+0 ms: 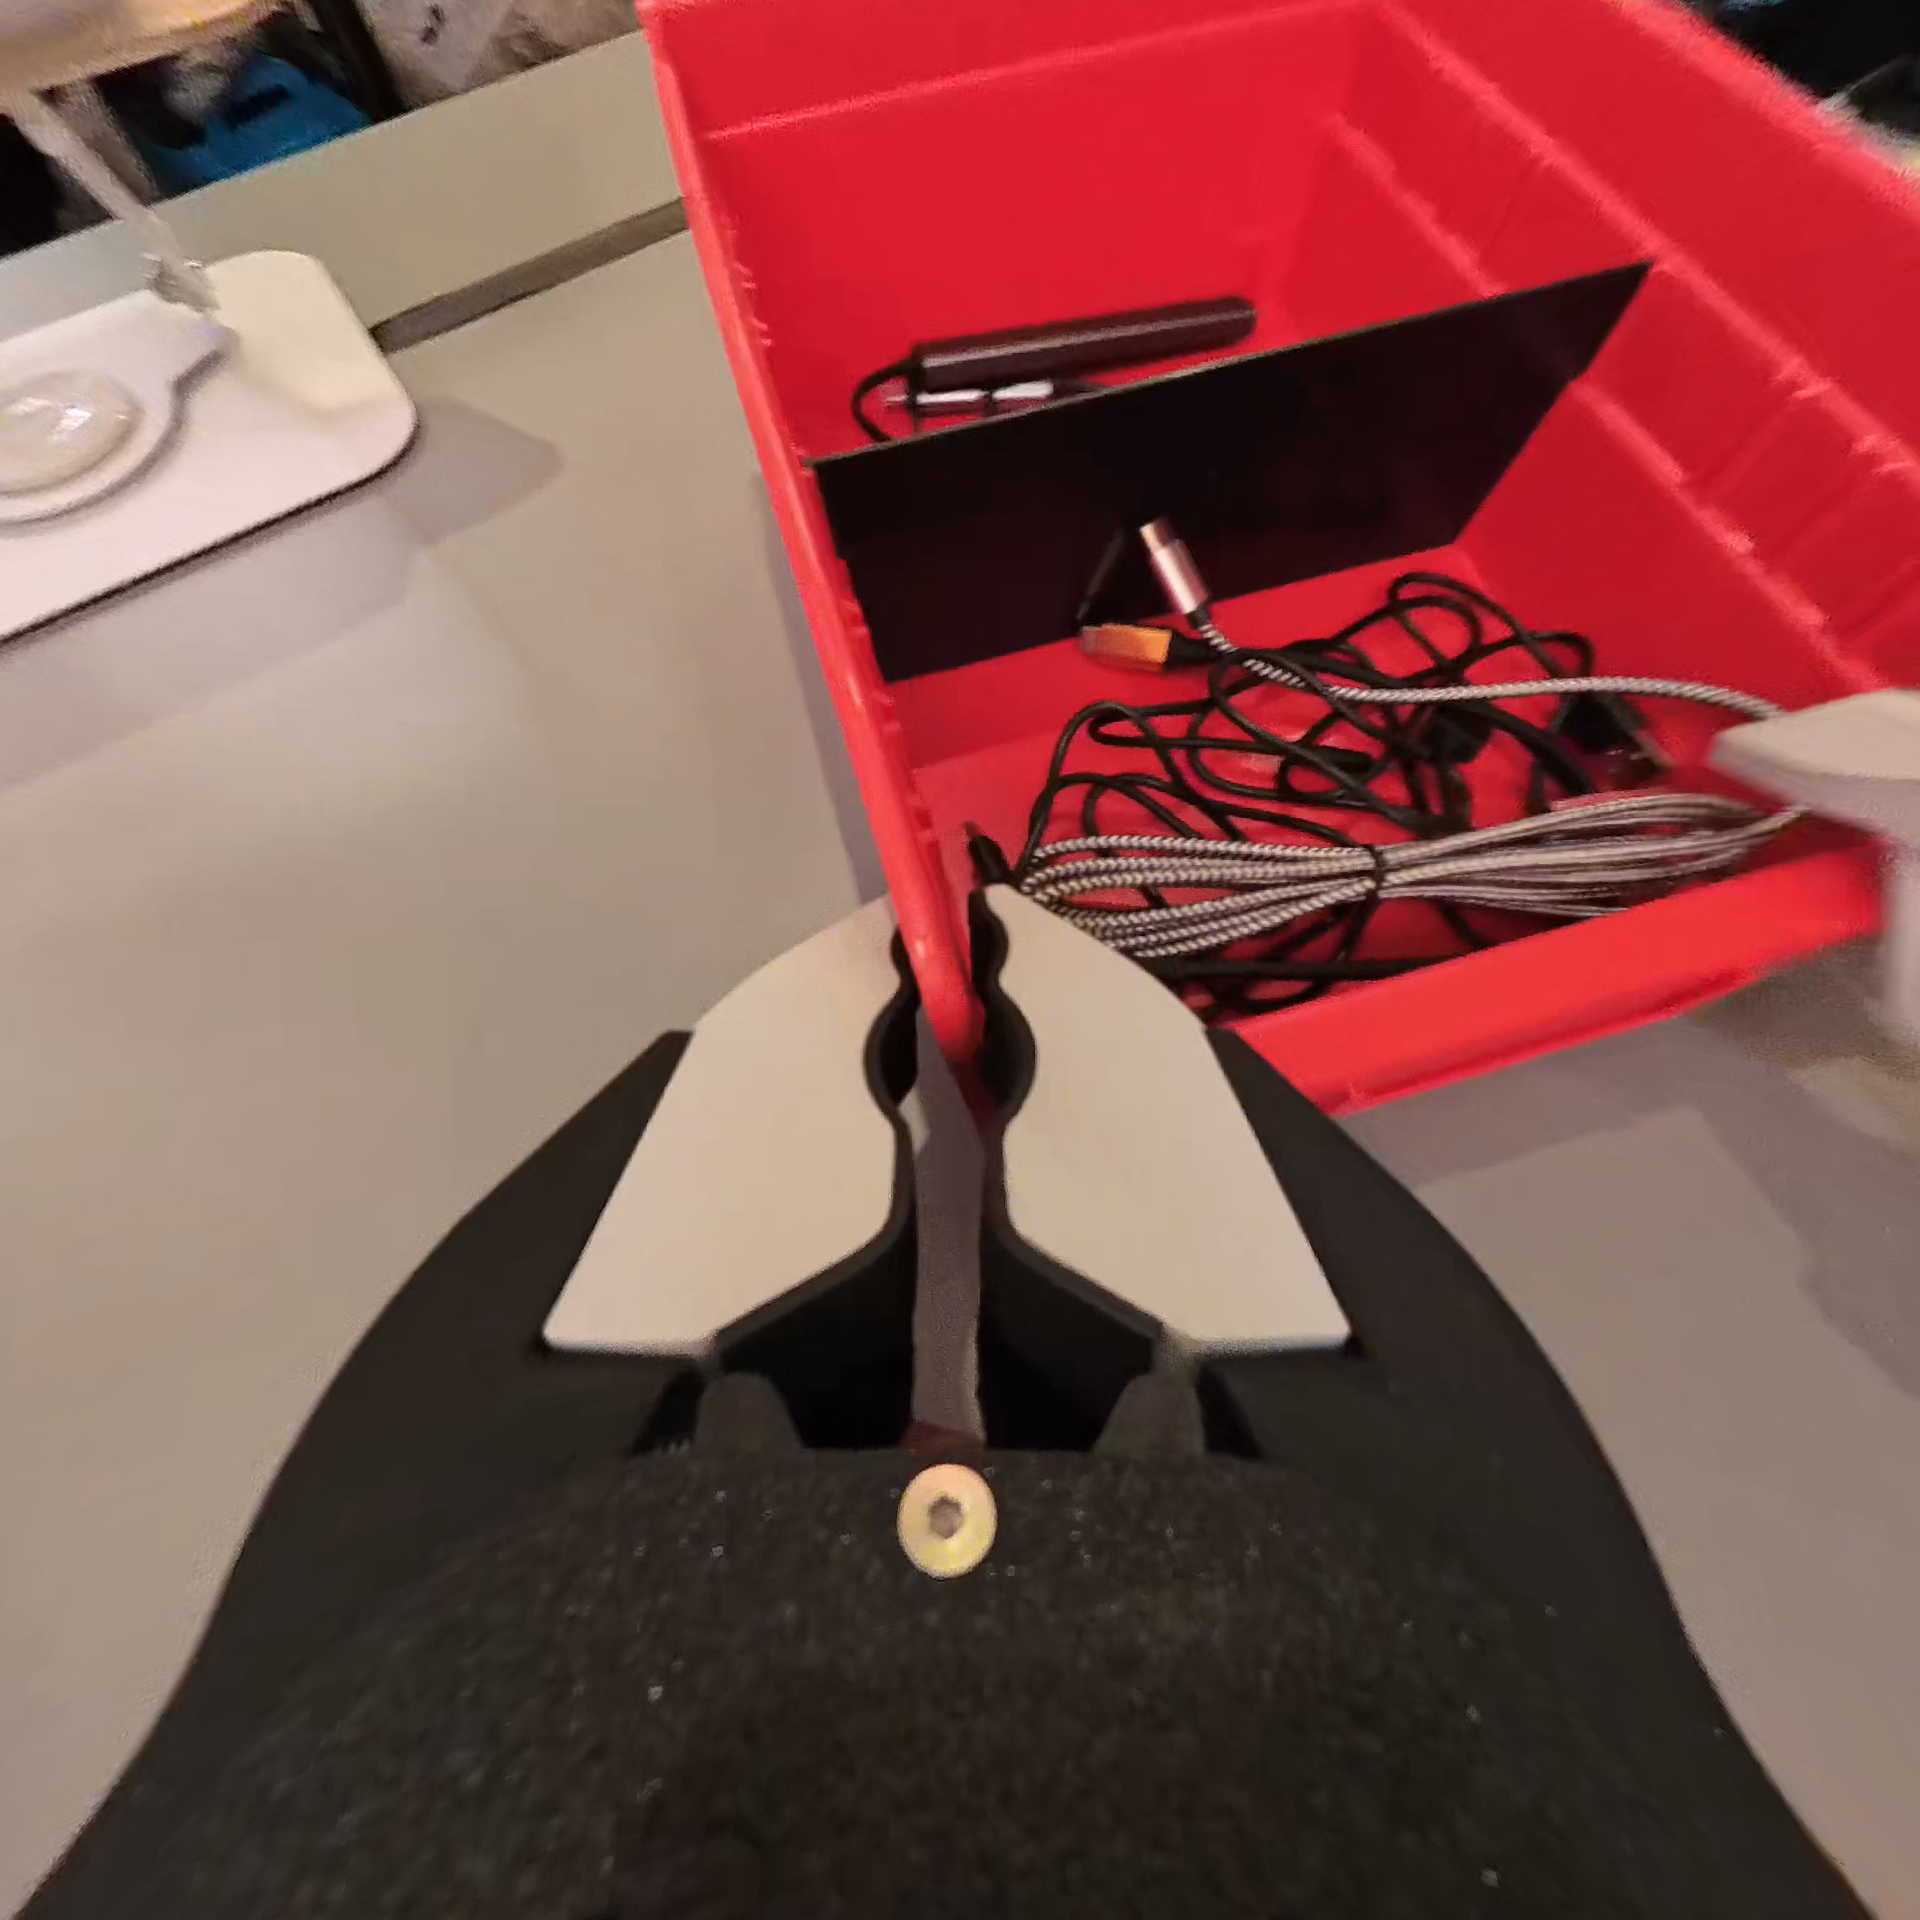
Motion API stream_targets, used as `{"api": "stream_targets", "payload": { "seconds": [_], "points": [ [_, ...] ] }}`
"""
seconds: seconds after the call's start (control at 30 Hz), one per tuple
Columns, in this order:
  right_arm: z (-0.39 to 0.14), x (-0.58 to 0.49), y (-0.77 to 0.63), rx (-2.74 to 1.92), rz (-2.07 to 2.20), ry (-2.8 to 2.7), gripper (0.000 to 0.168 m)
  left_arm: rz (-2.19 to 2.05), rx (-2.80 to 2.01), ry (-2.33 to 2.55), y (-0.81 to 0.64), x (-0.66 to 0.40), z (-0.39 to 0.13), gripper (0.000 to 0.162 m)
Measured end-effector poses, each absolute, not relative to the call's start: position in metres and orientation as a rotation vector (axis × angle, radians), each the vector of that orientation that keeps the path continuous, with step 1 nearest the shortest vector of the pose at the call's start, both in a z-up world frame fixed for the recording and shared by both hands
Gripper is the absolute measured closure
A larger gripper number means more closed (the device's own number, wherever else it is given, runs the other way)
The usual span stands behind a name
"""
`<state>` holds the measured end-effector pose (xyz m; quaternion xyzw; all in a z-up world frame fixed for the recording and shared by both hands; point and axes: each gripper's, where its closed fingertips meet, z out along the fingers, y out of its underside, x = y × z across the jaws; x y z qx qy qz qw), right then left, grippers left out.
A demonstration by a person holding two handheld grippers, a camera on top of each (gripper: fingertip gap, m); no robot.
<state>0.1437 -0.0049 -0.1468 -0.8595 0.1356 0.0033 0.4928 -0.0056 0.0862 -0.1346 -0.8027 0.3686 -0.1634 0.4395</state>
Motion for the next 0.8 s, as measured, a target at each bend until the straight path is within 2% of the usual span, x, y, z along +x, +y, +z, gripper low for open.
{"api": "stream_targets", "payload": {
  "seconds": [0.07, 0.17, 0.37, 0.6, 0.7, 0.8],
  "points": [
    [-0.139, 0.147, -0.008, -2.036, 0.017, 0.38, 0.156, -0.387, -1.973, 0.898, 0.083, -0.013, -0.128, 0.155],
    [-0.126, 0.129, -0.012, -1.991, 0.001, 0.343, 0.161, -0.345, -1.896, 0.876, 0.066, -0.04, -0.112, 0.154],
    [-0.102, 0.016, 0.021, -1.95, 0.01, 0.124, 0.163, -0.217, -1.853, 0.662, 0.068, -0.167, -0.087, 0.155],
    [-0.118, -0.093, 0.073, -2.007, 0.013, -0.024, 0.162, -0.137, -1.93, 0.544, 0.108, -0.274, -0.095, 0.157],
    [-0.136, -0.096, 0.083, -2.069, 0.028, -0.038, 0.151, -0.161, -1.993, 0.586, 0.113, -0.273, -0.119, 0.154],
    [-0.137, -0.094, 0.085, -2.1, 0.016, -0.172, 0.124, -0.222, -1.97, 0.713, 0.102, -0.26, -0.133, 0.146]
  ]
}}
